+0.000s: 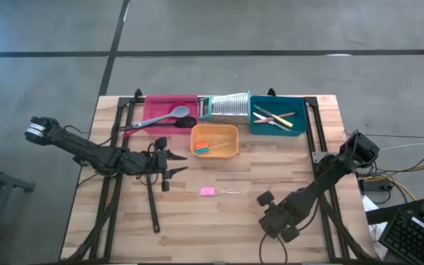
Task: Pick & Place Kitchen Items
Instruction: Put the blue patterned knife into the blue bin
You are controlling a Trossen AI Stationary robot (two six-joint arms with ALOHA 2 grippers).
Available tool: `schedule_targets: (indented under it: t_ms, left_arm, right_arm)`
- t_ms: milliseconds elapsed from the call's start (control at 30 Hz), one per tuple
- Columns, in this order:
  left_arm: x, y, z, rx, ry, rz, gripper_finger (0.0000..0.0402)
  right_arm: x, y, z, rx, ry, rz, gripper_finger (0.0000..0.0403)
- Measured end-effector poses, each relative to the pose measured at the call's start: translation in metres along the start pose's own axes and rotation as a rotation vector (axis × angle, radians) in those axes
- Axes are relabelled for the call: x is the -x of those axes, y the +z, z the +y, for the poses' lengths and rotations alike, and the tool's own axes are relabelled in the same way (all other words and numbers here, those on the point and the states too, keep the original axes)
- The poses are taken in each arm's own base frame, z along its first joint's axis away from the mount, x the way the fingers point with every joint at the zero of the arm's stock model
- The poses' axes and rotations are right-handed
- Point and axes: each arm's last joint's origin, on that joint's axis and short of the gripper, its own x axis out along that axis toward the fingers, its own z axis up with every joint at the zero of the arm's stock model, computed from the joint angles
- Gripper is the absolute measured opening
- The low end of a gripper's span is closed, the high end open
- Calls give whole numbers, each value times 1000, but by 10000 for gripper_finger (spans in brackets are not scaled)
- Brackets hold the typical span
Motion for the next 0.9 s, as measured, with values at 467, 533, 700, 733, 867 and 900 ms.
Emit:
schedule_targets:
  t_ms: [467,533,700,733,867,900]
  left_arm:
    - [-6,-5,-3,89,0,25,147]
    - [-8,-7,-4,69,0,39,147]
    - [-14,-3,-8,-20,1,-22,147]
    - [-16,-1,-8,-34,3,-45,147]
    - [-22,3,-11,-62,11,-110,147]
    - [-24,2,-12,-67,11,-116,147]
  right_arm:
    - [71,45,-2,-225,-311,-364,28]
    - [82,47,-2,-250,-377,-423,28]
    - [109,41,-1,-303,-624,-574,28]
    - [112,38,1,-310,-674,-602,28]
    - [126,31,5,-338,-804,-698,28]
    - [129,30,6,-344,-823,-721,28]
